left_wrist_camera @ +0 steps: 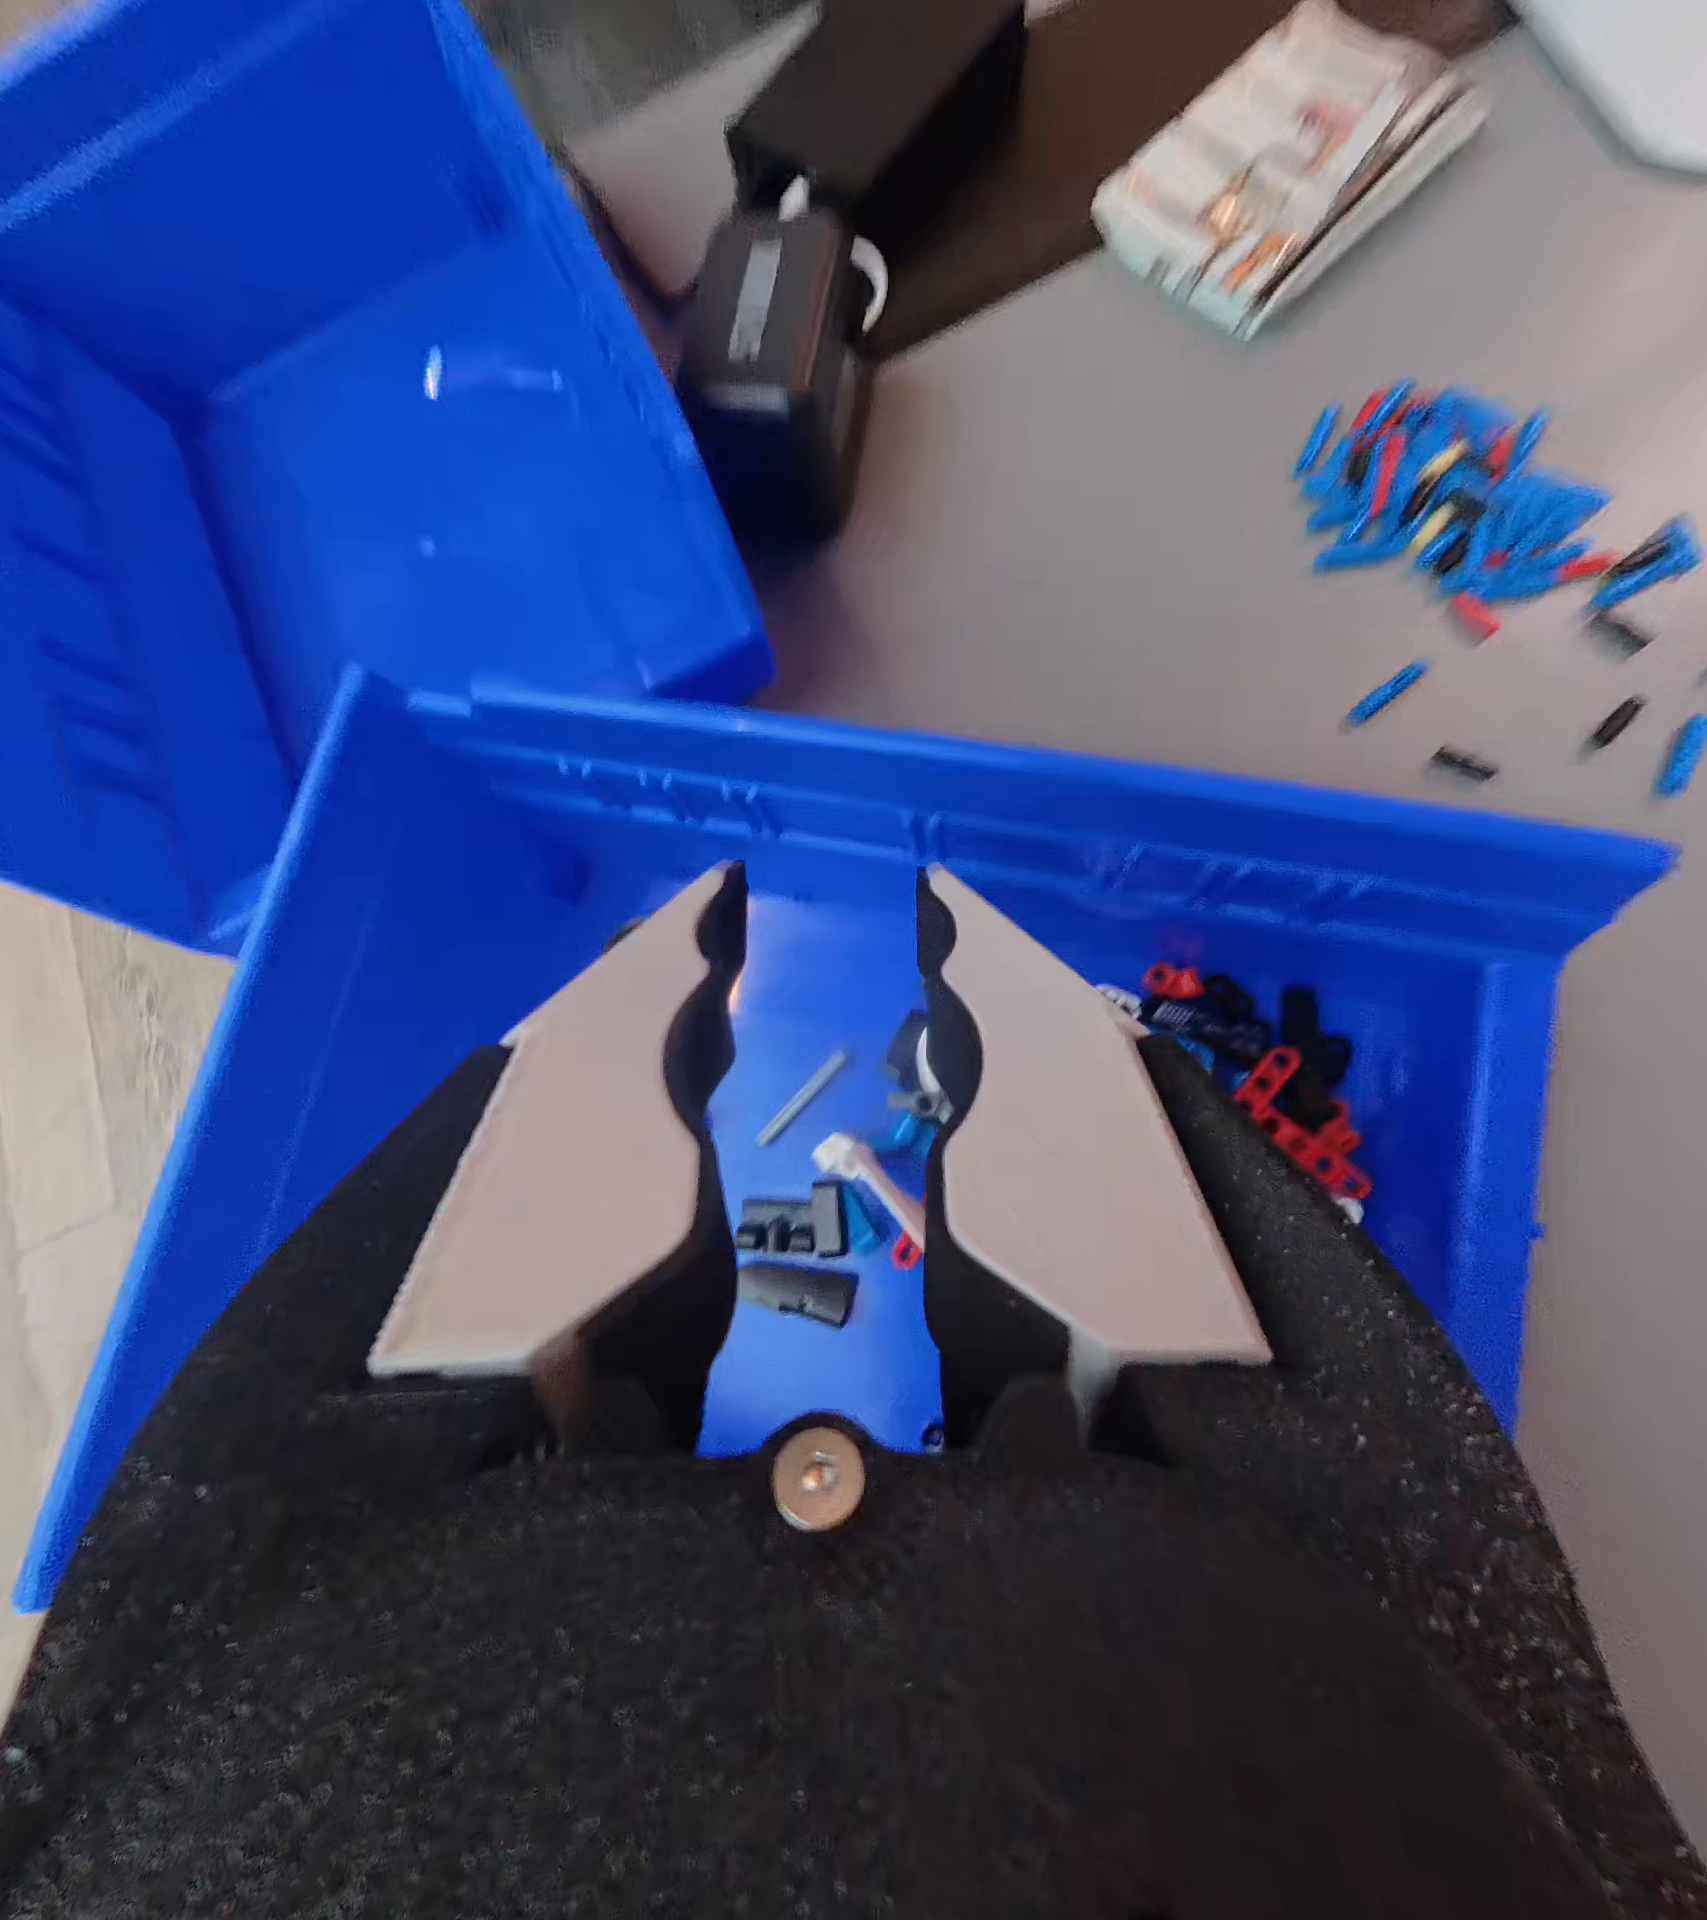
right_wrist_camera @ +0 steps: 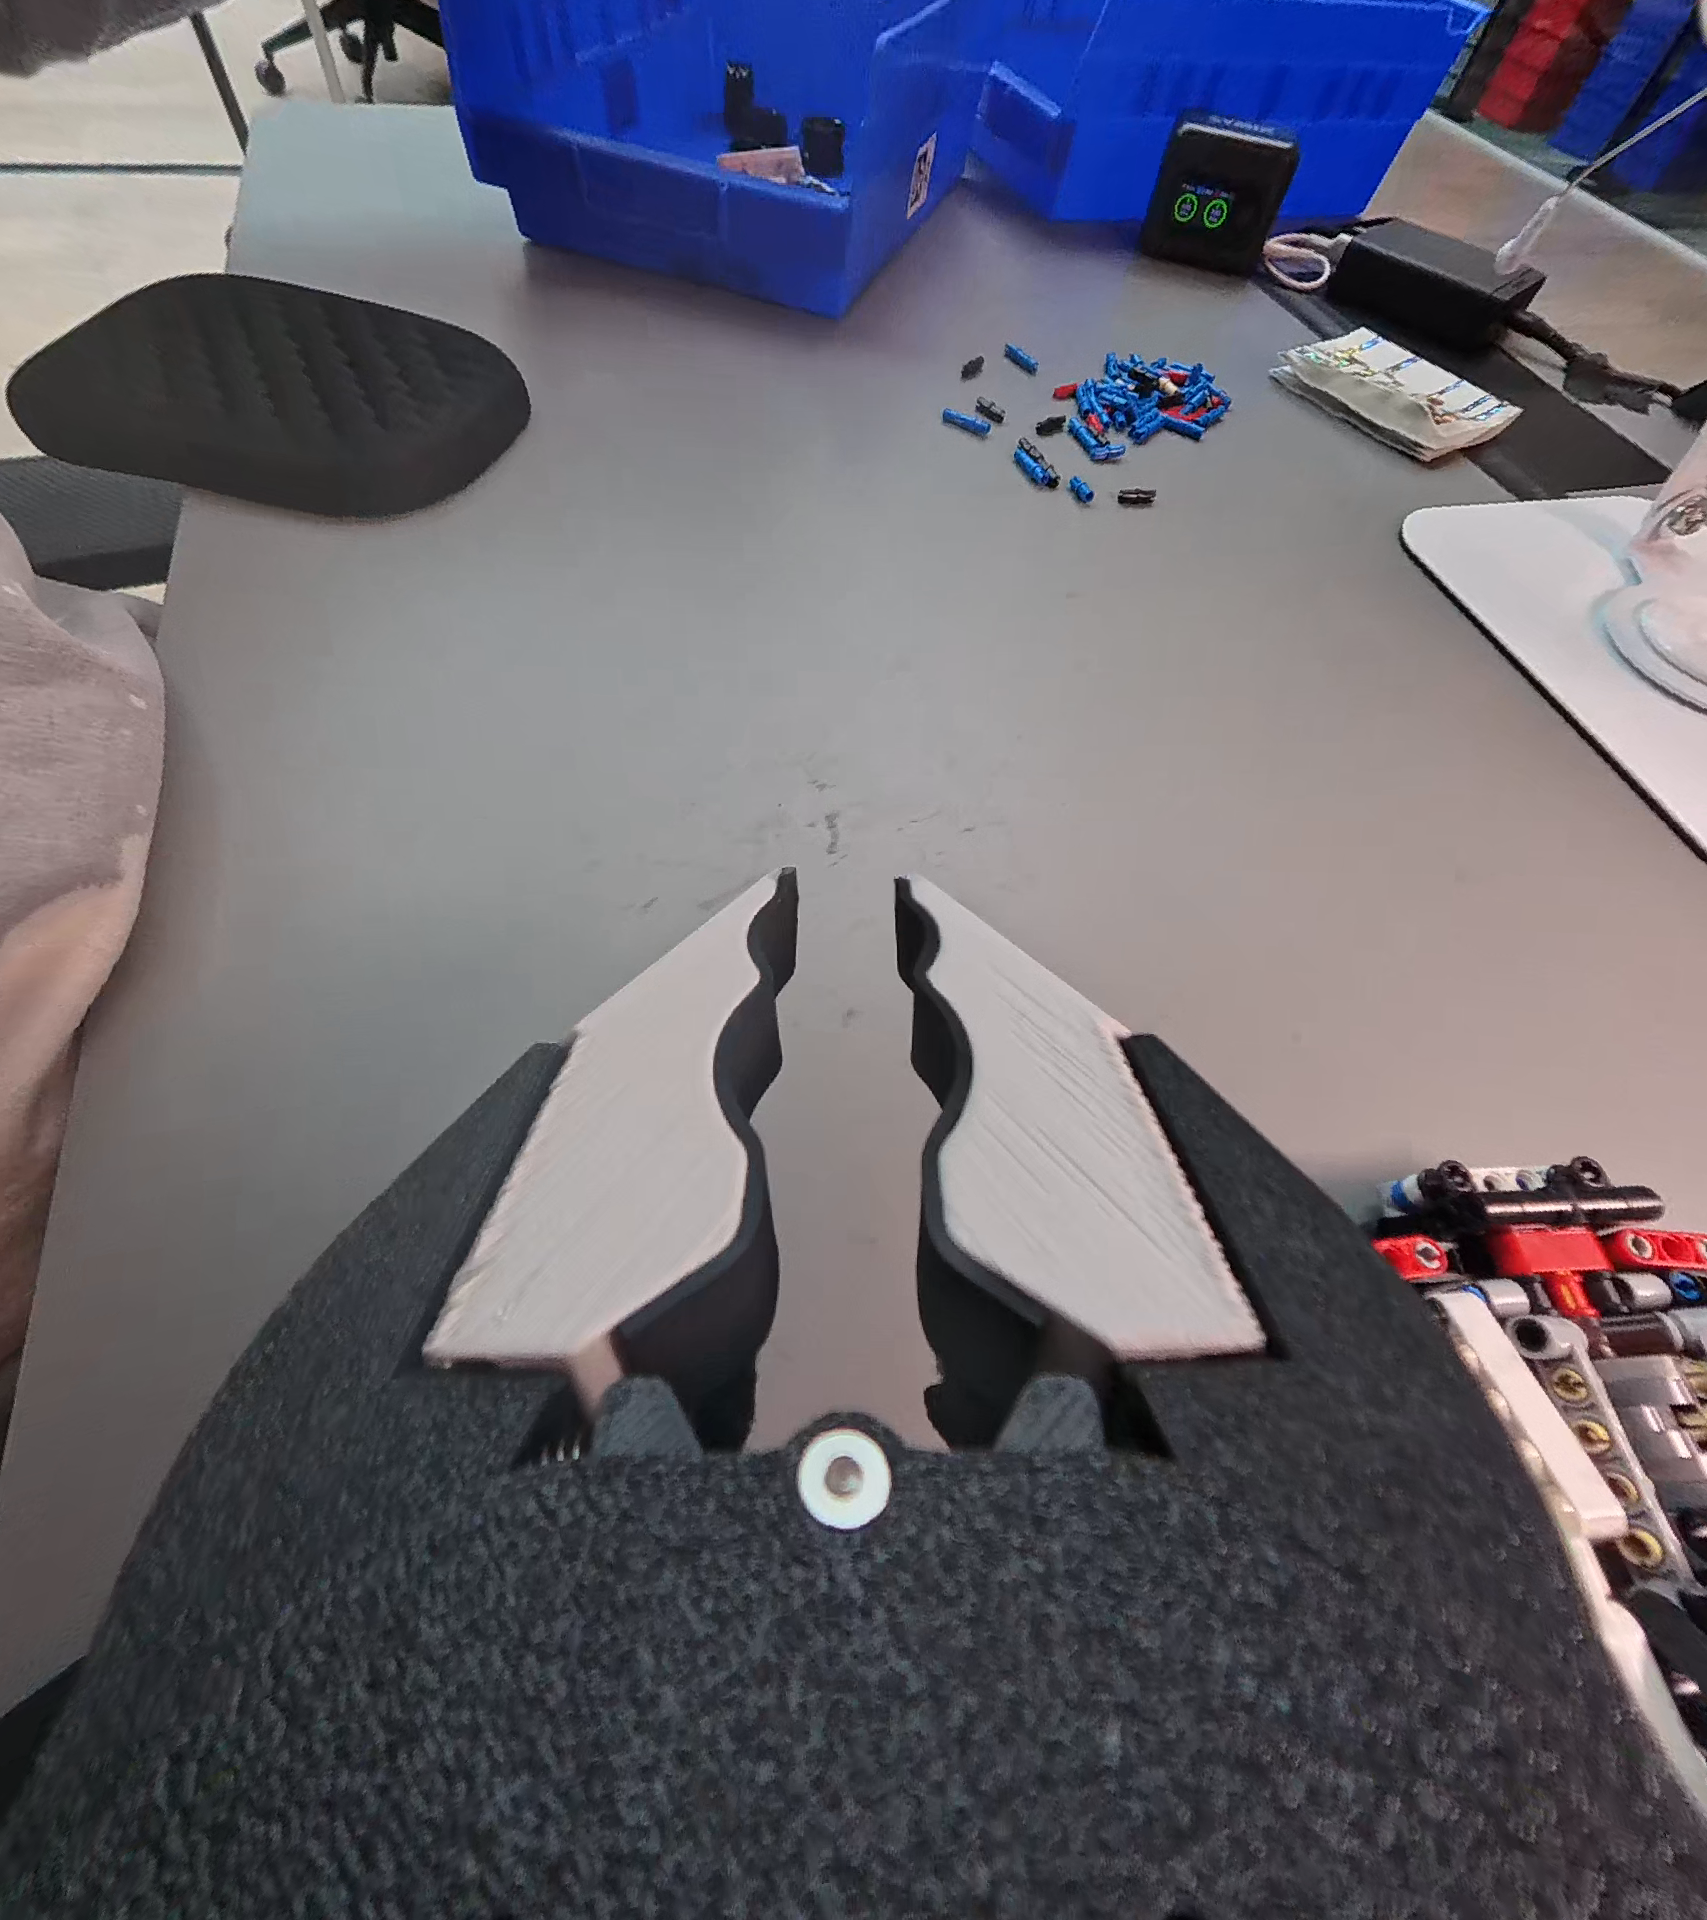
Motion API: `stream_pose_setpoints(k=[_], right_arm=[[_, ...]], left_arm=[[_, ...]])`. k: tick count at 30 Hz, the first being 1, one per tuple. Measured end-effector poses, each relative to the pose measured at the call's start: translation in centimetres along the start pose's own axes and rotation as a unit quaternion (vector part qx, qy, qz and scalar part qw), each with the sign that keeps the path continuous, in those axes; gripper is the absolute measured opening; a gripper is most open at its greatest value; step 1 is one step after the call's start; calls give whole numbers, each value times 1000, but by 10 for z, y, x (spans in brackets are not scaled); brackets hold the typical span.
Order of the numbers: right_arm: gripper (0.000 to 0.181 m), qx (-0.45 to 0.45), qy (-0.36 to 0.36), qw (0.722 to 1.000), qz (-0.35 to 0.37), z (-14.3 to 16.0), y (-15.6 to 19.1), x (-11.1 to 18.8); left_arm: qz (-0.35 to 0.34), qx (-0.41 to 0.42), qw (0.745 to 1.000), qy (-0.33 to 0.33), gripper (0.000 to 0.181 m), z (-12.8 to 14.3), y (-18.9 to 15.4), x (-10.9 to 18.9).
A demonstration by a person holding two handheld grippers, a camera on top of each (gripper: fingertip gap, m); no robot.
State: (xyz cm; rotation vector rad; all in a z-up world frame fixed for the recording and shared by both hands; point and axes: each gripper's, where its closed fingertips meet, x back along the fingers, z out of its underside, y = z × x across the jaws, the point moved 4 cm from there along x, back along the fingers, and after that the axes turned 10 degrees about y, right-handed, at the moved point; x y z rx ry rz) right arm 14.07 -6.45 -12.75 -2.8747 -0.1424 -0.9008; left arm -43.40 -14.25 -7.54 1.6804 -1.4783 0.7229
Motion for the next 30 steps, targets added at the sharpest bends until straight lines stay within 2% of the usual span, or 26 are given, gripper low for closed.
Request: stream_pose_setpoints(k=[1,4,8,12,17,19,22,25,30], right_arm=[[18,-4,-5,1000,4,-1,-2,1],[19,-19,-28,999,20,-6,-8,4],[24,-34,-48,997,51,-11,-17,11],[30,-41,-54,992,103,-11,-27,23],[41,-69,-60,980,179,-5,-40,47],[45,-84,-86,970,210,-4,-45,56],[47,-101,-134,948,270,1,-56,66],[53,-110,-157,937,291,1,-61,71],[50,-86,-168,931,311,2,-60,71]], left_arm=[[7,1,999,-48,39,-11,-9,12],[36,-7,982,-184,57,-38,-49,50],[92,-15,946,-309,67,-49,-123,81],[160,-21,915,-369,70,-36,-203,87],[244,-7,890,-385,67,-8,-277,85],[243,-3,887,-393,65,2,-293,79],[200,-23,886,-418,61,4,-299,79],[182,-45,887,-422,60,4,-302,73],[171,-72,892,-413,60,5,-309,67]])
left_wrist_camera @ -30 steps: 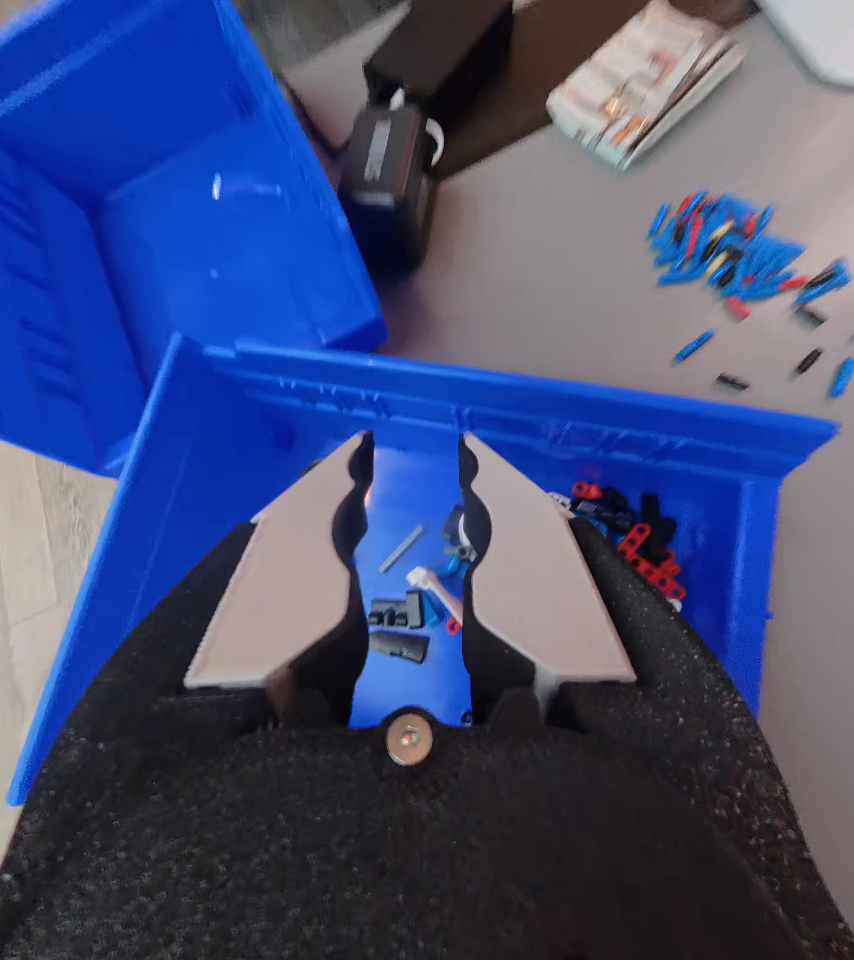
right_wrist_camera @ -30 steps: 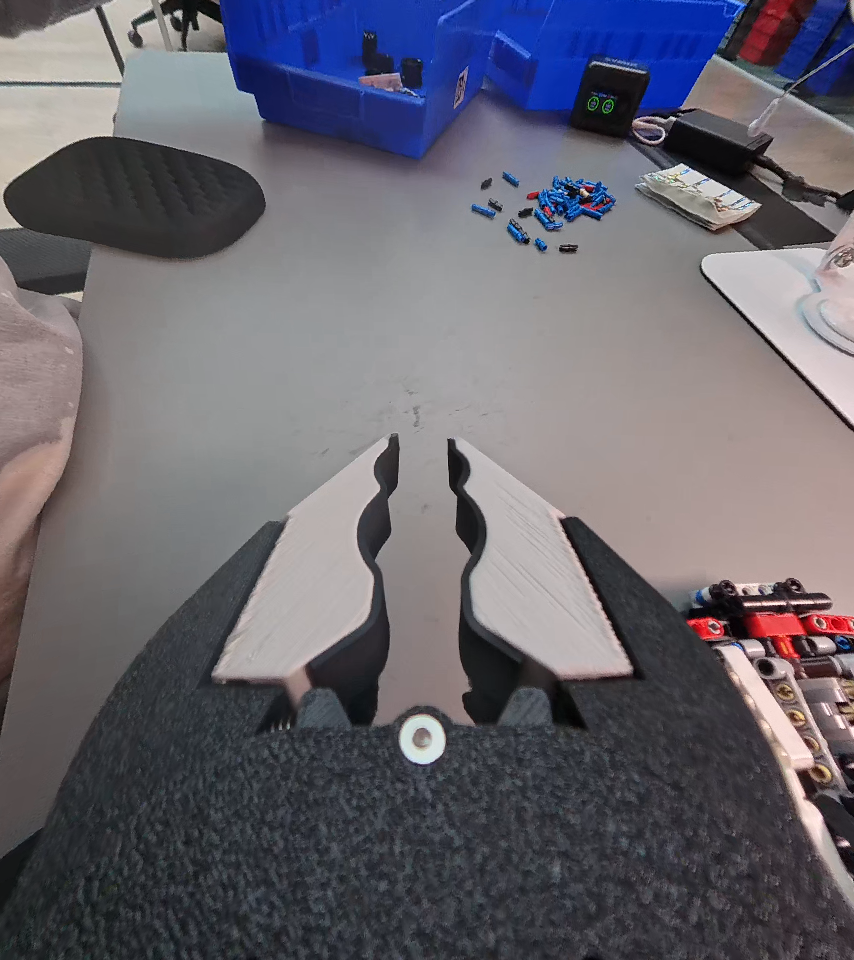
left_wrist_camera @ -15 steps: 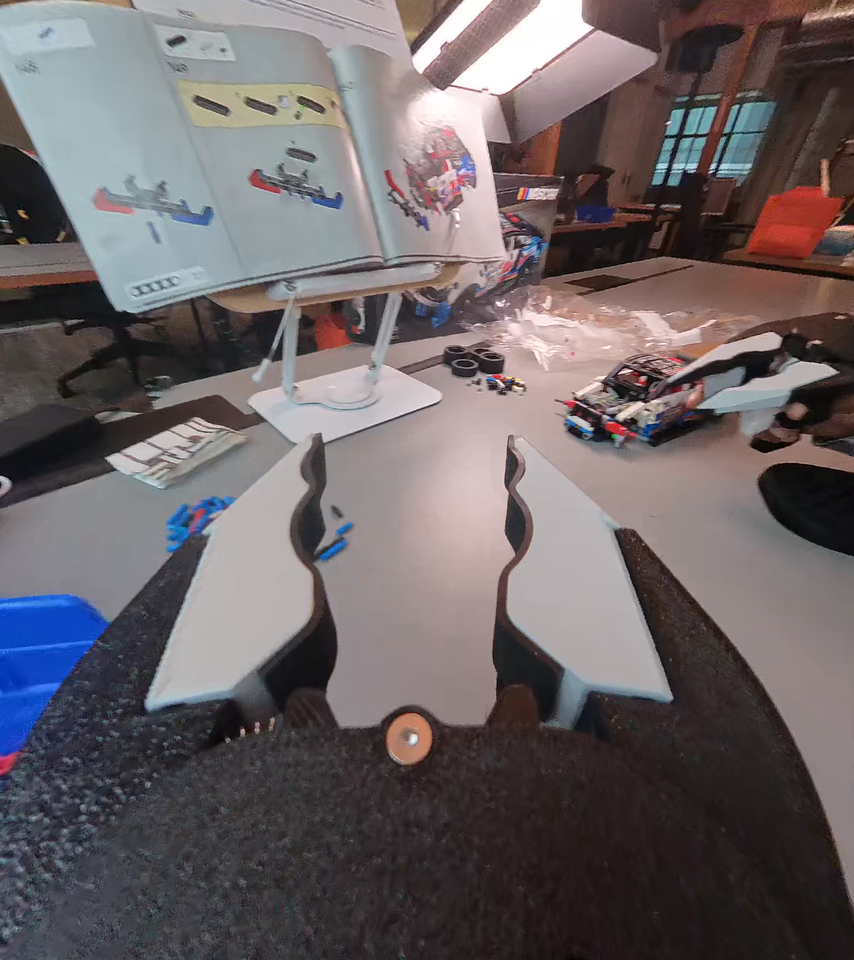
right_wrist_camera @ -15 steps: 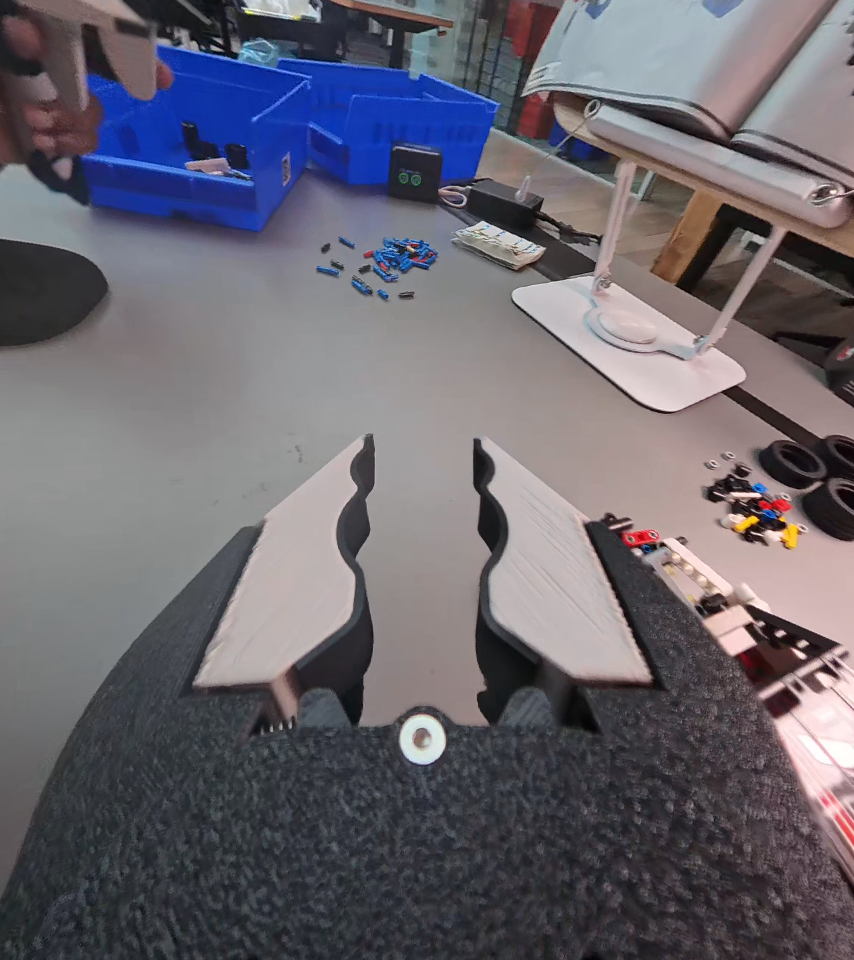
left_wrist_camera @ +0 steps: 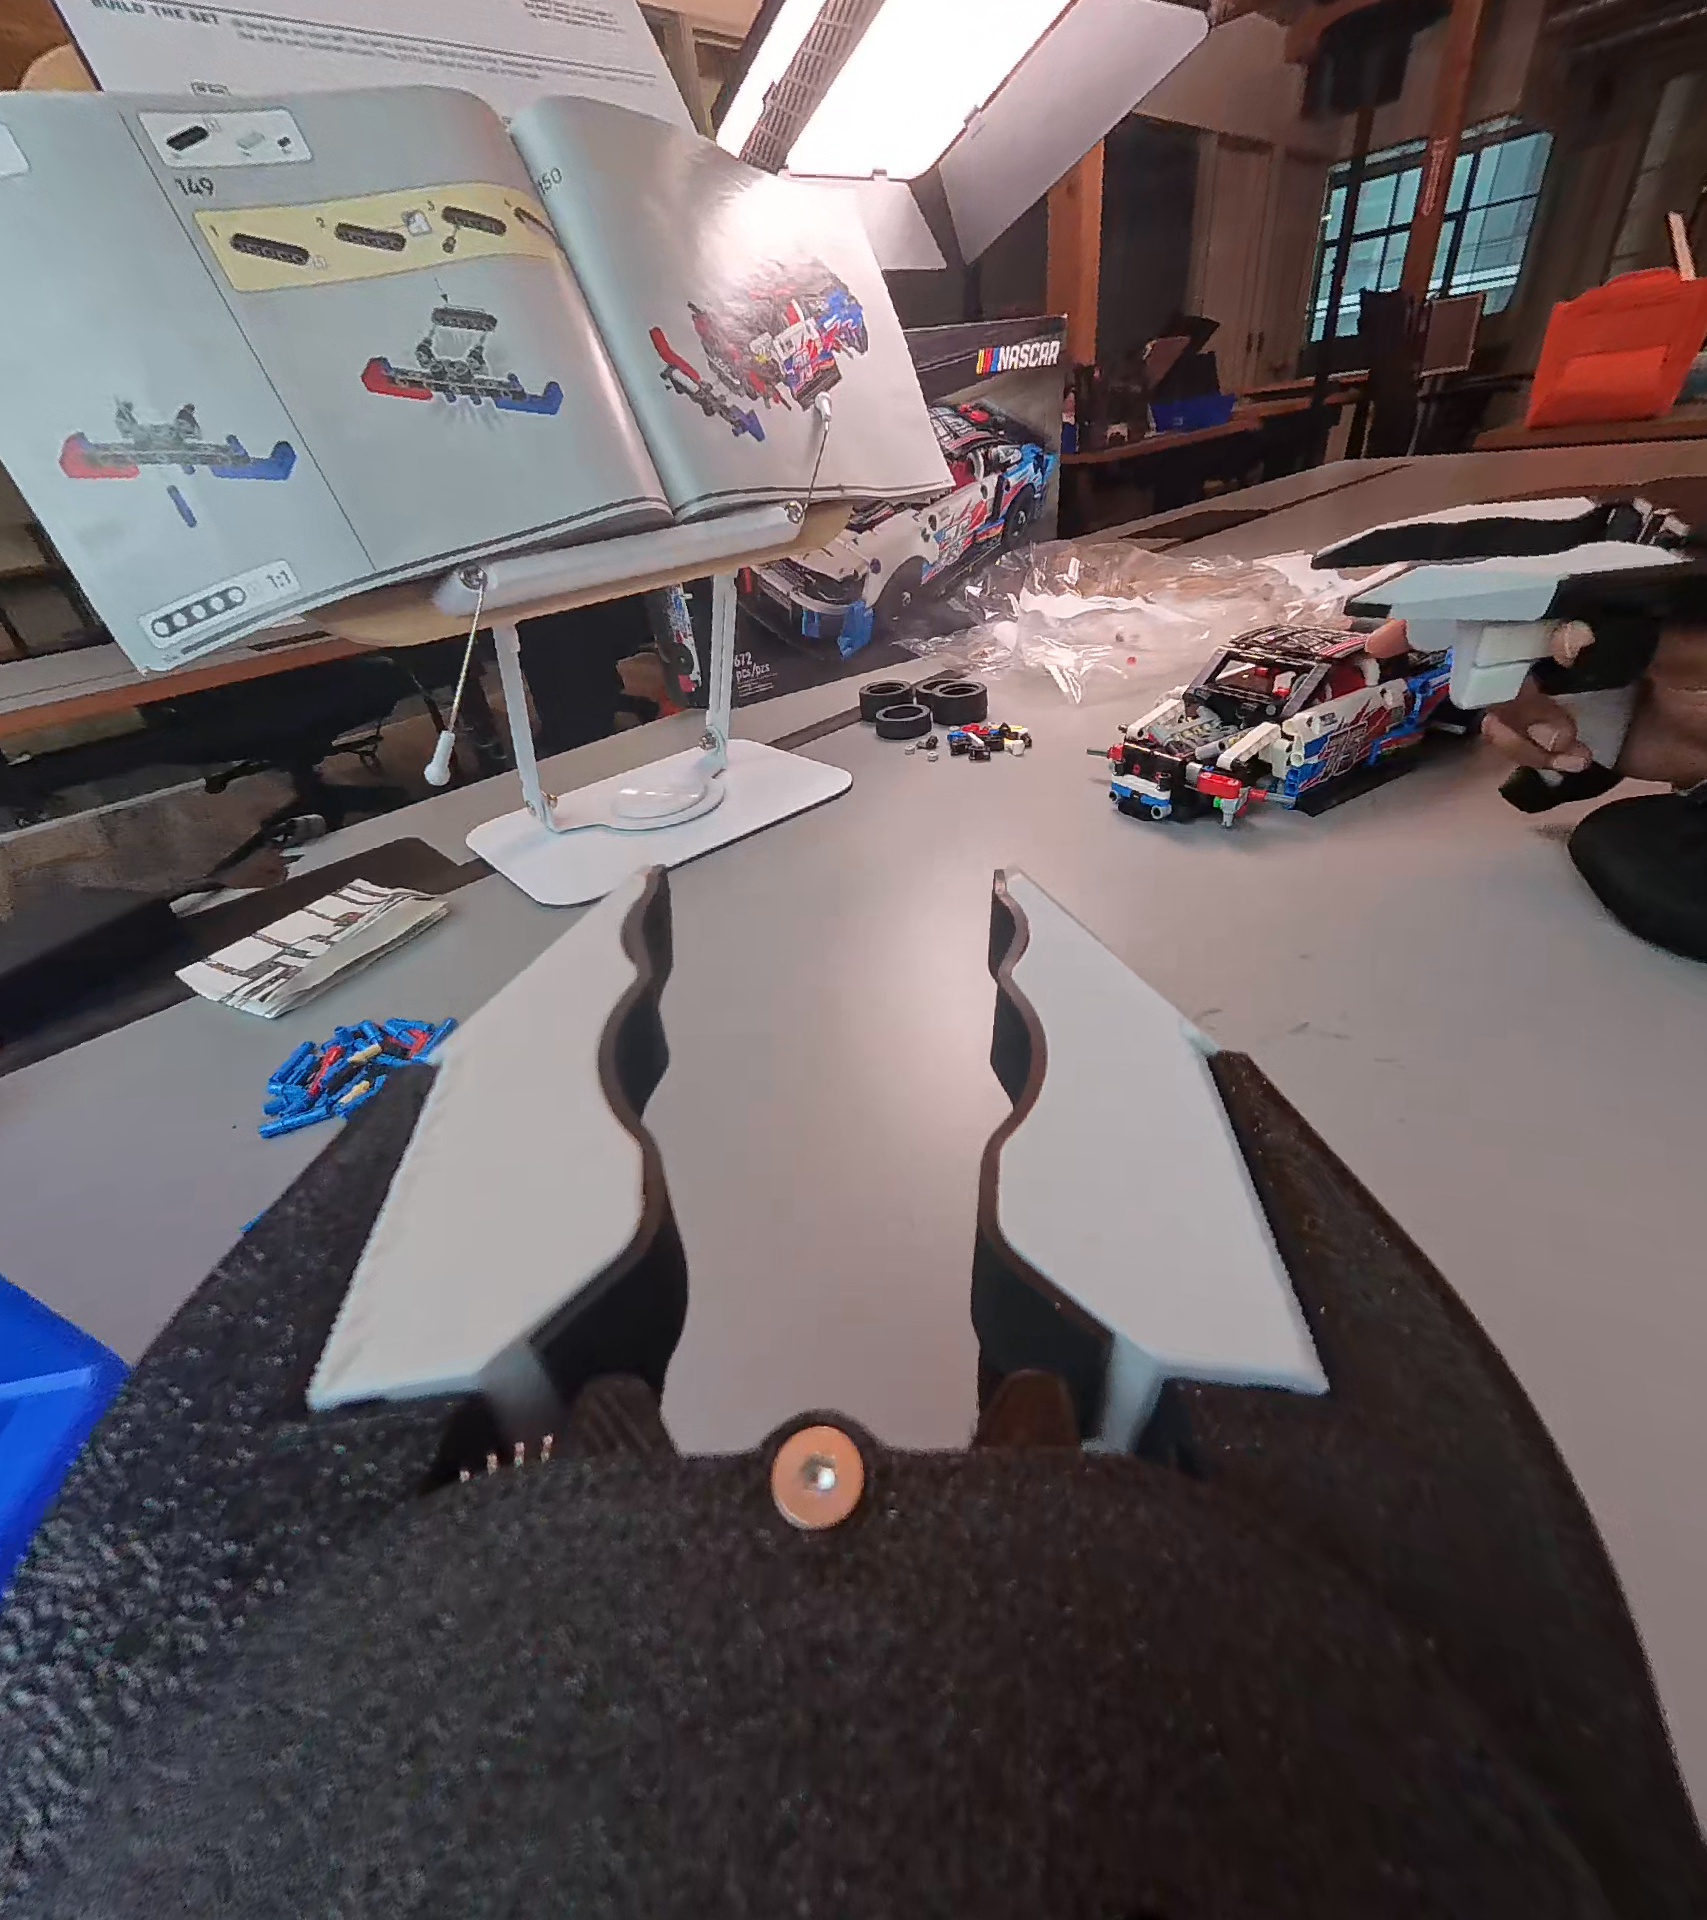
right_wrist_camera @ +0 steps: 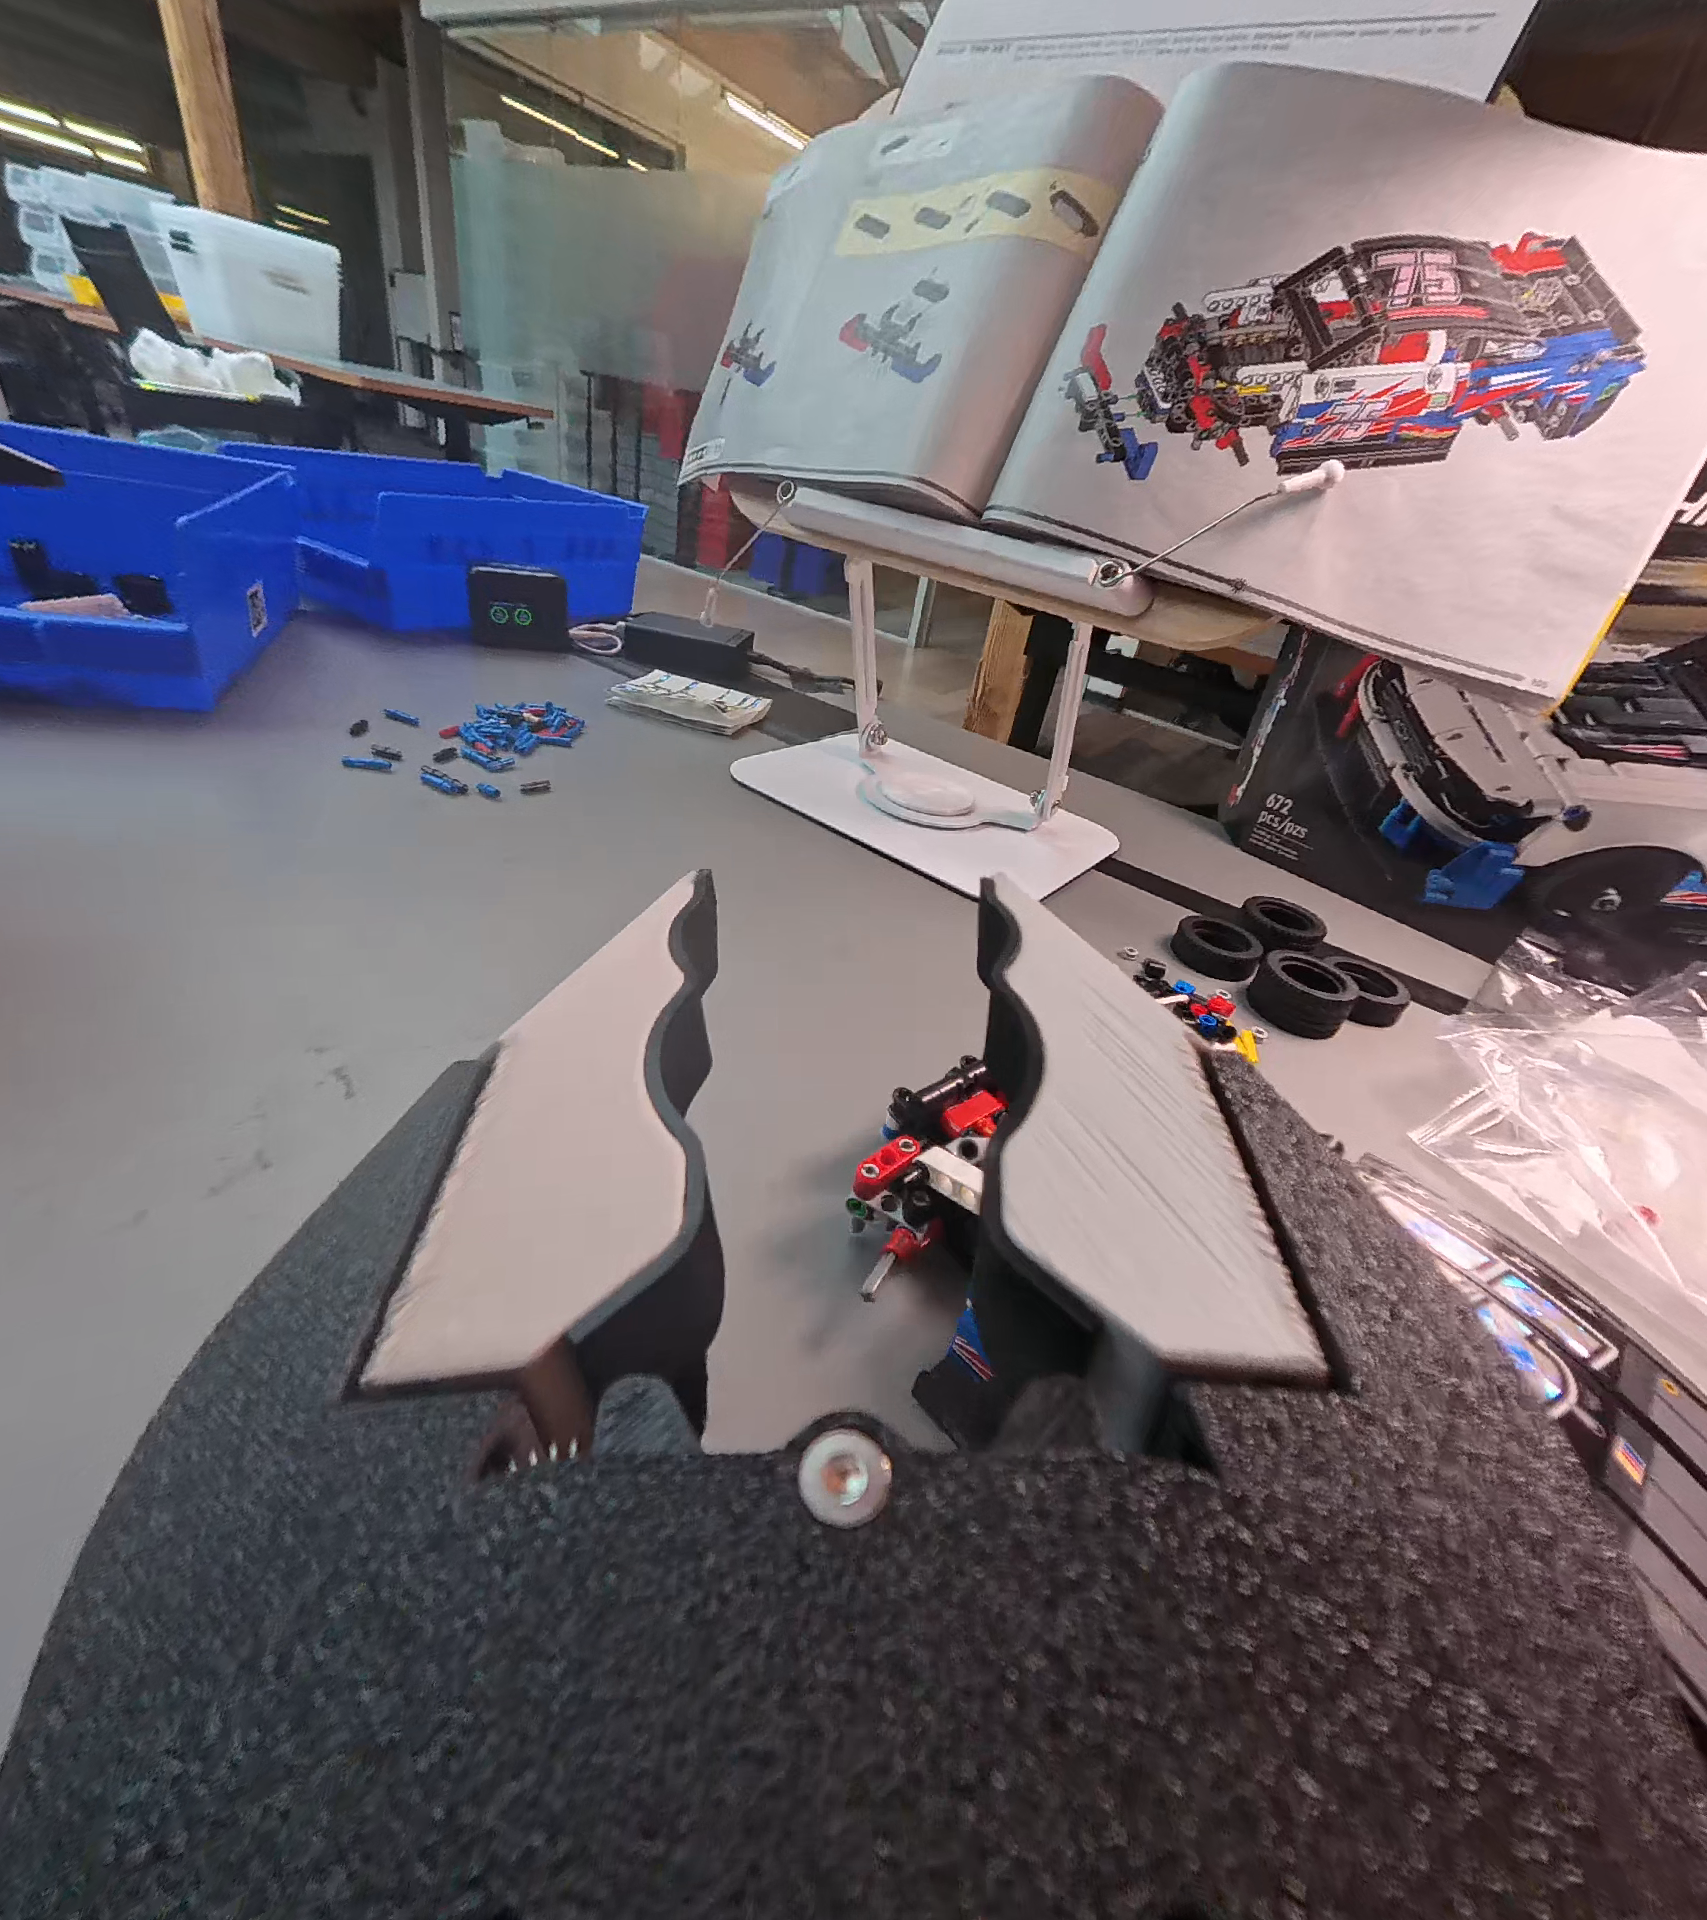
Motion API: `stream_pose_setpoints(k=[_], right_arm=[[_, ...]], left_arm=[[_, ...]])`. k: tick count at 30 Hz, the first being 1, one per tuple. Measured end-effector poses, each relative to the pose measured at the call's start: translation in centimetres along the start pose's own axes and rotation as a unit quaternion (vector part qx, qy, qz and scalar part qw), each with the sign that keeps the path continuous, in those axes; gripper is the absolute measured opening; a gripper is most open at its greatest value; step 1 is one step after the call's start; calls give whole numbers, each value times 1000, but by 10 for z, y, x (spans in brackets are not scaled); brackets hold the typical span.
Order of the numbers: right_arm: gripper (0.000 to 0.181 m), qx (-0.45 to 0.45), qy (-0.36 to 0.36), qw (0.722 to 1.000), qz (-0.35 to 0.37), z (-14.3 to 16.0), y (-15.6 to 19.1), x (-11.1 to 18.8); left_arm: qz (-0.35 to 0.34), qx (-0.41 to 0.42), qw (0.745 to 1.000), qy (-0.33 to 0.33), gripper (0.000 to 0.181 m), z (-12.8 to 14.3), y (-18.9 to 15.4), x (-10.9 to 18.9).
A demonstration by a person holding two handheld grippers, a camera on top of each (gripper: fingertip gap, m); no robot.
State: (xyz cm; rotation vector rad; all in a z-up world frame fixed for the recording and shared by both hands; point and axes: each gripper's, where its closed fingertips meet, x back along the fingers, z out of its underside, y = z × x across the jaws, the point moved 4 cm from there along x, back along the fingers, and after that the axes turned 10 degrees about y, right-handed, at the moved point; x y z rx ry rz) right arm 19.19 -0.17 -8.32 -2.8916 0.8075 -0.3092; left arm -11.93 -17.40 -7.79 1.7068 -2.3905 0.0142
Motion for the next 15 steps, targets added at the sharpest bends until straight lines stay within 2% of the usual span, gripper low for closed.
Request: stream_pose_setpoints(k=[8,15], right_arm=[[44,36,28,999,-10,10,12,-23],[44,98,47,994,-10,14,25,-34]], left_arm=[[7,44,999,-13,63,0,13,0],[5,67,998,7,62,6,23,-12]])
